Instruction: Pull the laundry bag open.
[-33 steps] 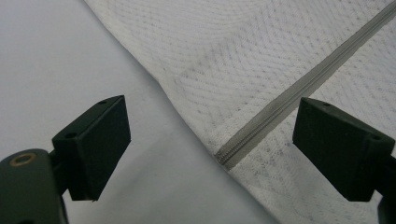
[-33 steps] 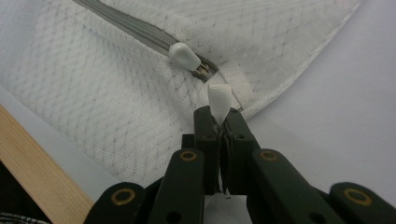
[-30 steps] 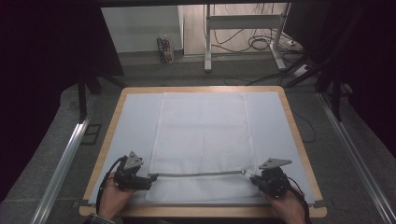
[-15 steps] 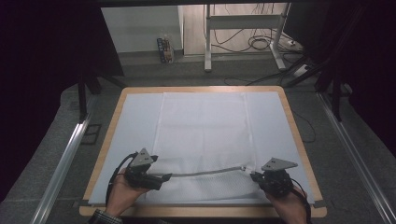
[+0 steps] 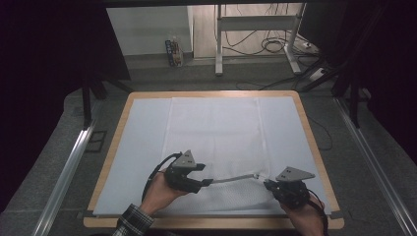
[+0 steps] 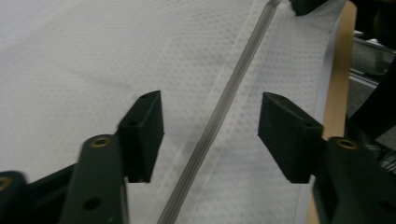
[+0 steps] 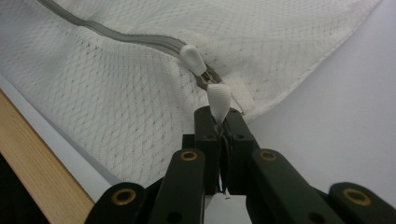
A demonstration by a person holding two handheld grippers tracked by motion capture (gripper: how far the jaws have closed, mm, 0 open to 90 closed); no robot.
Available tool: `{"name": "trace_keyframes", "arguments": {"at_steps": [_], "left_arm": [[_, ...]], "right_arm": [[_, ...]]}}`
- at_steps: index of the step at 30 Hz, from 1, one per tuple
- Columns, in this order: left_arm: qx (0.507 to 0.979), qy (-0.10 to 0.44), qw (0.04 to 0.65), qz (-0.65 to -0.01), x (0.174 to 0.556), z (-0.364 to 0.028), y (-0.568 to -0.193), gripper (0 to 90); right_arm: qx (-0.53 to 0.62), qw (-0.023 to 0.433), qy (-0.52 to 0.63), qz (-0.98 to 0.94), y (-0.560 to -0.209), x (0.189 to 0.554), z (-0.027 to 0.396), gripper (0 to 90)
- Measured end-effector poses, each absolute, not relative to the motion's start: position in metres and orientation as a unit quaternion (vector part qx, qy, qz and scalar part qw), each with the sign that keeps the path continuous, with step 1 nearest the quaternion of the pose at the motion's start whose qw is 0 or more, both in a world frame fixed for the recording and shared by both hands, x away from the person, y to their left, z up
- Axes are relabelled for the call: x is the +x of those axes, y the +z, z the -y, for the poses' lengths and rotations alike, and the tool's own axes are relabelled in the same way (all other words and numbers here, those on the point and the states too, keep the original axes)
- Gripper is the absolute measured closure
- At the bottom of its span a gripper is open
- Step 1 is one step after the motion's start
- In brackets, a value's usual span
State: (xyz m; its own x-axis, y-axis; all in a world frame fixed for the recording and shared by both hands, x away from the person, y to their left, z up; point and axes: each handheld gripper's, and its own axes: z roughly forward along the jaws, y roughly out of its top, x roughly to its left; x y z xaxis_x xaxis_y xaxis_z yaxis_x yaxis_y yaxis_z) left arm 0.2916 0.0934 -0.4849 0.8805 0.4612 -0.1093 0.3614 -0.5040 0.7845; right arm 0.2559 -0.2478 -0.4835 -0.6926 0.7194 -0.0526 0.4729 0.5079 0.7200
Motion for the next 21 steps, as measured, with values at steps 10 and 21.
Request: {"name": "trace_keyframes", "arguments": {"at_steps": [10, 21], "left_arm": [[0.873, 0.027, 0.45, -0.187, 0.306, -0.045, -0.482, 57.2], [0.884, 0.013, 0.447, -0.134, 0.313, 0.0, -0.48, 67.0]], "right_arm": [[0.348, 0.177, 0.355, -0.85, -0.482, 0.256, 0.249, 85.8], [0.347, 0.178, 0.354, -0.85, -0.482, 0.256, 0.249, 85.8]]}}
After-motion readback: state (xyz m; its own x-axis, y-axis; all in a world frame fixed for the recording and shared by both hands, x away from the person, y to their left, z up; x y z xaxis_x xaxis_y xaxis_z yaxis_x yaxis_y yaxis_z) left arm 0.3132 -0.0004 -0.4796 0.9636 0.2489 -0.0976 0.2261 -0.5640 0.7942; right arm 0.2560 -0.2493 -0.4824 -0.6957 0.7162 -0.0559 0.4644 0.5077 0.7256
